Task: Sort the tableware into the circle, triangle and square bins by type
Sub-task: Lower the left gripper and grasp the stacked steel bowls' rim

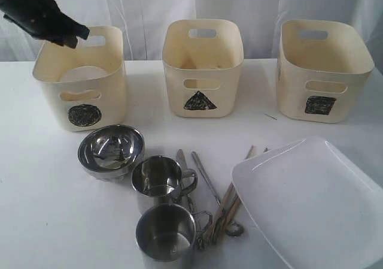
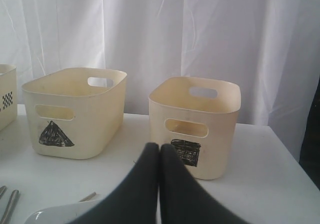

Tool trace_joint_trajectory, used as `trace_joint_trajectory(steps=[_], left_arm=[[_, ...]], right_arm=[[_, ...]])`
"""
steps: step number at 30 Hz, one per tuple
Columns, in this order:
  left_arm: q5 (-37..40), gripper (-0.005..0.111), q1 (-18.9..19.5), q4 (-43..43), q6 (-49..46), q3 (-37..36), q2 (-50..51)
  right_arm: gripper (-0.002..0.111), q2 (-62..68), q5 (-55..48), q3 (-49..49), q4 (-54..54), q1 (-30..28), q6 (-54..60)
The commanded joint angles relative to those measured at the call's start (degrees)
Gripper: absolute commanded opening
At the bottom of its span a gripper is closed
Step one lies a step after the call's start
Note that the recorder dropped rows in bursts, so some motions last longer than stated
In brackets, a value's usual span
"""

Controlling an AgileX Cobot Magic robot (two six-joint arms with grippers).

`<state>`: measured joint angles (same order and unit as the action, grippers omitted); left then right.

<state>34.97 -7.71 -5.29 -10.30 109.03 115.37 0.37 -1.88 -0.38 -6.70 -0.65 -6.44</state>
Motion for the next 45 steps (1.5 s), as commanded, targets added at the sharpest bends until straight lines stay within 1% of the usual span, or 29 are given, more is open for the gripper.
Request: trace_joint_trajectory(steps=[1, 5, 7, 9, 10, 12, 14, 15, 17, 19, 21, 23, 25, 26, 29, 32, 45], left_arm=[[9.35, 0.039, -0.44, -1.92, -3.19, 0.27, -7.7], [16.4, 0.045, -0.44, -2.24, -3.33, -1.0, -12.75], [18.59, 0.044, -0.44, -3.81, -3.62, -3.86, -15.25], [19.07, 0.044, -0.44, -7.02, -4.71, -10.0, -18.77], [18.95, 0.044, -0.44, -10.64, -6.51, -14.61, -21.18], [18.95, 0.044, -0.44, -13.71, -7.6, -20.08, -23.4], [17.84, 0.044, -0.44, -15.16, -8.83, -25.63, -25.78], [15.79, 0.044, -0.44, -15.29, -9.21, -30.17, -27.99], [13.95, 0.044, -0.44, -16.88, -9.21, -35.35, -31.09], [12.1, 0.044, -1.04, -18.57, -10.78, -38.73, -32.23], [10.69, 0.045, -2.53, -19.5, -11.34, -40.03, -31.51], [8.05, 0.054, -4.03, -19.5, -12.43, -41.06, -30.5], [5.03, 0.064, -4.39, -19.5, -12.43, -42.15, -28.75], [4.29, 0.066, -4.39, -19.5, -12.43, -42.33, -27.52], [3.48, 0.066, -4.39, -19.5, -12.43, -42.33, -24.22], [1.01, 0.066, -4.39, -19.5, -12.31, -42.33, -20.17], [-4.02, 0.066, -4.39, -19.5, -12.43, -42.33, -11.96]], right_arm=[[0.0, -0.37, 0.13, 0.38, -0.45, 0.18, -0.05], [0.0, -0.37, 0.13, 0.38, -0.45, 0.18, -0.05], [0.0, -0.37, 0.13, 0.38, -0.45, 0.18, -0.05], [0.0, -0.37, 0.13, 0.38, -0.45, 0.18, -0.05], [0.0, -0.37, 0.13, 0.38, -0.45, 0.18, -0.05], [0.0, -0.37, 0.13, 0.38, -0.45, 0.18, -0.05], [0.0, -0.37, 0.13, 0.38, -0.45, 0.18, -0.05], [0.0, -0.37, 0.13, 0.38, -0.45, 0.18, -0.05], [0.0, -0.37, 0.13, 0.38, -0.45, 0.18, -0.05], [0.0, -0.37, 0.13, 0.38, -0.45, 0.18, -0.05], [0.0, -0.37, 0.13, 0.38, -0.45, 0.18, -0.05], [0.0, -0.37, 0.13, 0.38, -0.45, 0.18, -0.05], [0.0, -0.37, 0.13, 0.38, -0.45, 0.18, -0.05], [0.0, -0.37, 0.13, 0.38, -0.45, 0.18, -0.05], [0.0, -0.37, 0.13, 0.38, -0.45, 0.18, -0.05], [0.0, -0.37, 0.13, 0.38, -0.45, 0.18, -0.05], [0.0, -0.37, 0.13, 0.38, -0.45, 0.18, -0.05]])
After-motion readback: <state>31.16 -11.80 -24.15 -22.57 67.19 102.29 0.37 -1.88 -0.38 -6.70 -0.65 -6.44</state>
